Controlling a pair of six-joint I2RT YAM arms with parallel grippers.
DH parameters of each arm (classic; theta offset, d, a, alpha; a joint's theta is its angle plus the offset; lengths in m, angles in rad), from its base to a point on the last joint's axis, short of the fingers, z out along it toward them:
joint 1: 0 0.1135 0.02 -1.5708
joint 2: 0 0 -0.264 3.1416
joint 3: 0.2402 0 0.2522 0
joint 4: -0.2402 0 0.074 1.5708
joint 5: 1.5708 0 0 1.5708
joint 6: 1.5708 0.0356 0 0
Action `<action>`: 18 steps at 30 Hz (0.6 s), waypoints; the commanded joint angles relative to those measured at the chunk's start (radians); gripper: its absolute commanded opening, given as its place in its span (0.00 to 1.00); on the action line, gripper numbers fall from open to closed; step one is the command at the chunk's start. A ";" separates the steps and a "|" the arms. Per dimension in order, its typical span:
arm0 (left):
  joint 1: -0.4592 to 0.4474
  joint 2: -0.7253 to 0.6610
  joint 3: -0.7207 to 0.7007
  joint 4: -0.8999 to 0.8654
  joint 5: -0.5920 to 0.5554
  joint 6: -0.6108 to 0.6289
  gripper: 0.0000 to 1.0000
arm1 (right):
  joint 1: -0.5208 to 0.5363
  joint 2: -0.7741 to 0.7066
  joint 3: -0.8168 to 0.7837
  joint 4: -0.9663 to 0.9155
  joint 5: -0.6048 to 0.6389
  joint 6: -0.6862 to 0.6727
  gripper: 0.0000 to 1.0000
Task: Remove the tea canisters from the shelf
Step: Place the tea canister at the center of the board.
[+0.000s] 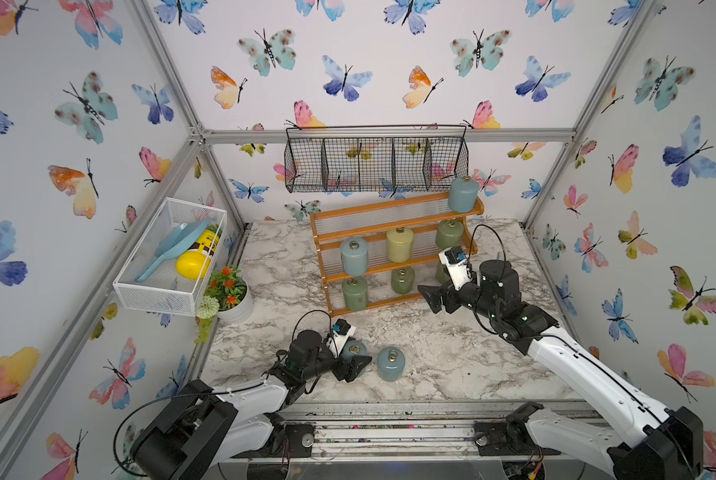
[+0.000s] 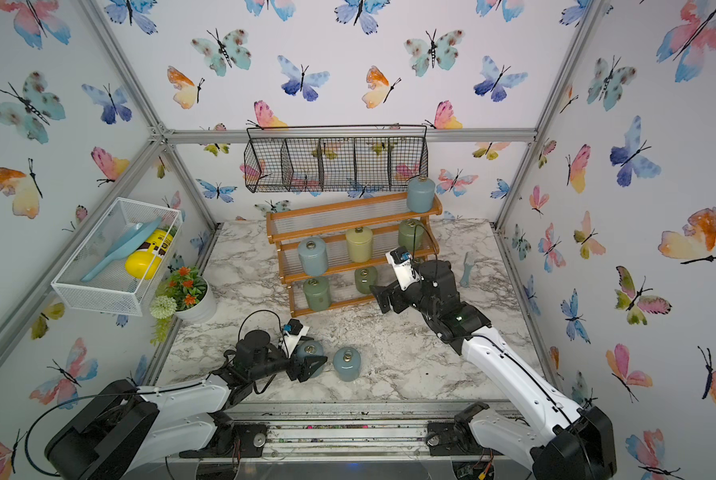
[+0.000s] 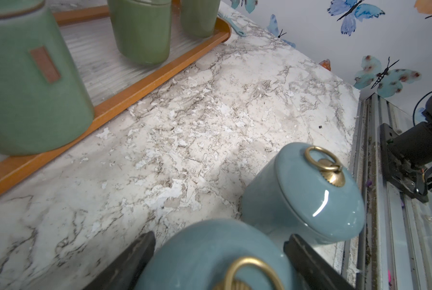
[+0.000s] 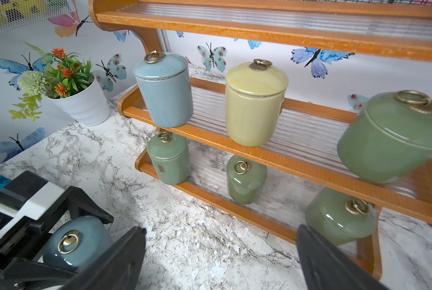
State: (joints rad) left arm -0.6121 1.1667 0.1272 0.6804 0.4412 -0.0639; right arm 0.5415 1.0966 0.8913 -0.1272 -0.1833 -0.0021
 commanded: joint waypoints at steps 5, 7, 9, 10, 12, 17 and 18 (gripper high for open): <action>-0.017 0.029 0.000 0.083 -0.022 0.032 0.87 | -0.010 -0.003 0.002 -0.001 0.002 -0.008 0.99; -0.020 0.038 0.002 0.084 -0.022 0.032 0.88 | -0.011 -0.003 0.002 -0.001 0.001 -0.007 0.99; -0.025 0.044 0.001 0.084 -0.025 0.030 0.88 | -0.011 -0.004 0.001 -0.001 0.001 -0.007 0.99; -0.028 0.046 0.001 0.083 -0.025 0.030 0.88 | -0.011 -0.005 0.000 0.000 0.002 -0.008 0.99; -0.037 0.047 0.002 0.078 -0.031 0.029 0.88 | -0.011 -0.007 -0.002 -0.001 0.003 -0.007 0.99; -0.060 0.042 0.009 0.046 -0.046 0.033 0.88 | -0.012 -0.007 -0.003 -0.003 0.005 -0.012 0.99; -0.068 0.037 0.011 0.036 -0.053 0.033 0.88 | -0.012 -0.007 -0.003 -0.003 0.004 -0.013 0.99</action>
State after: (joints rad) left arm -0.6594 1.2064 0.1272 0.7387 0.4068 -0.0441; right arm 0.5354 1.0966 0.8909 -0.1268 -0.1833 -0.0036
